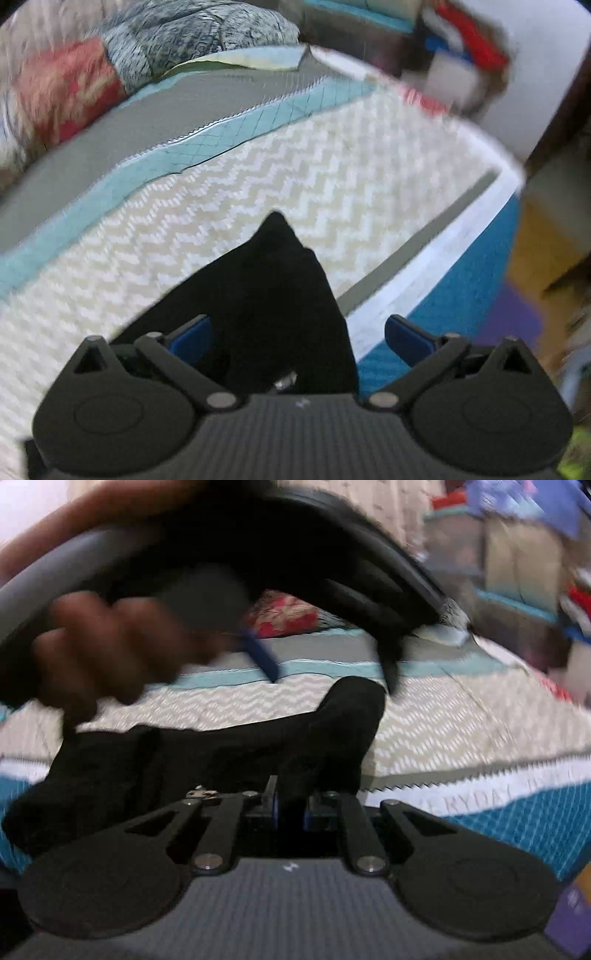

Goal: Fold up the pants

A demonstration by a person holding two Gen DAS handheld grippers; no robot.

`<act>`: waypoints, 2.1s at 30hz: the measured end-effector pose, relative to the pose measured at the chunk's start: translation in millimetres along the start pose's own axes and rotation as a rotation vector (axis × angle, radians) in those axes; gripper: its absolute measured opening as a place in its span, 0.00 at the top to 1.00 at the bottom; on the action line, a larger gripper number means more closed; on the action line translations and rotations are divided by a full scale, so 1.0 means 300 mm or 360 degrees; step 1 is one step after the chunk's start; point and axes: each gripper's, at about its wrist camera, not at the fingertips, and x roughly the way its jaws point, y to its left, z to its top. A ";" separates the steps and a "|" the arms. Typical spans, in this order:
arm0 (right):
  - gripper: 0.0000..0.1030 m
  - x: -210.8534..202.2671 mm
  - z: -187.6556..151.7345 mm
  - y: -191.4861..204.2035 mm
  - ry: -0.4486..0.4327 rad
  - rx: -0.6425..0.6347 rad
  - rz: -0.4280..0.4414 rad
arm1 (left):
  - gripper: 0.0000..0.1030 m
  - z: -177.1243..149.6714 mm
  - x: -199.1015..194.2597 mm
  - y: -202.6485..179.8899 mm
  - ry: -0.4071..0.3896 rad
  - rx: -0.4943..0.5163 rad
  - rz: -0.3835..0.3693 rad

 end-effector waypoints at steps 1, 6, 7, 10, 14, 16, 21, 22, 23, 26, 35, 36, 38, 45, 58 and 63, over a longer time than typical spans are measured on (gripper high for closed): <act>0.87 -0.011 0.001 0.019 -0.0019 -0.0034 0.0019 | 0.16 -0.003 0.014 -0.015 0.0013 0.0049 0.0085; 0.79 -0.035 -0.009 0.035 -0.0056 -0.0069 0.0074 | 0.83 -0.049 0.015 0.083 0.0060 -0.0080 0.0062; 0.64 -0.035 -0.015 0.024 -0.0047 -0.0044 0.0079 | 0.83 -0.064 0.000 0.116 0.0049 -0.0133 0.0039; 0.30 -0.026 -0.042 -0.002 0.0017 0.0027 0.0105 | 0.83 -0.102 -0.046 0.198 0.0015 -0.0259 -0.0030; 0.90 -0.006 -0.034 0.002 0.0111 0.0042 0.0121 | 0.83 -0.155 -0.110 0.305 -0.0010 -0.0415 -0.0127; 0.91 -0.046 0.002 0.024 0.0032 0.0058 0.0218 | 0.83 -0.180 -0.161 0.370 -0.0066 -0.0485 -0.0144; 0.91 -0.107 0.078 0.199 -0.0083 -0.0165 0.0458 | 0.81 -0.306 -0.327 0.566 -0.0240 -0.0664 -0.0208; 0.90 -0.108 0.076 0.244 -0.0083 -0.0230 0.0495 | 0.81 -0.335 -0.350 0.602 -0.0260 -0.0695 -0.0208; 0.90 -0.105 0.076 0.289 -0.0081 -0.0300 0.0530 | 0.81 -0.371 -0.369 0.635 -0.0274 -0.0726 -0.0198; 0.90 -0.072 0.067 0.393 -0.0029 -0.0432 0.0651 | 0.81 -0.494 -0.397 0.734 -0.0290 -0.0812 -0.0123; 0.74 0.093 -0.012 0.596 0.0458 -0.0701 0.0888 | 0.48 -0.821 -0.206 0.918 -0.0114 -0.1195 0.0077; 0.69 0.097 -0.013 0.594 0.0485 -0.0699 0.0931 | 0.39 -0.835 -0.183 0.907 -0.0106 -0.1196 0.0121; 0.53 0.066 -0.002 0.586 0.0450 -0.0706 0.0987 | 0.28 -0.857 -0.178 0.888 -0.0168 -0.1195 0.0159; 0.53 -0.005 0.103 0.385 0.0300 -0.0342 0.1019 | 0.14 -0.879 -0.224 0.899 -0.0308 -0.1214 0.0083; 0.48 0.205 0.001 0.234 0.0466 0.0257 0.0487 | 0.10 -0.801 -0.123 0.800 -0.0227 -0.1110 0.0147; 0.47 0.158 0.011 0.225 0.0489 0.0343 0.0495 | 0.09 -0.783 -0.121 0.768 -0.0209 -0.1045 0.0235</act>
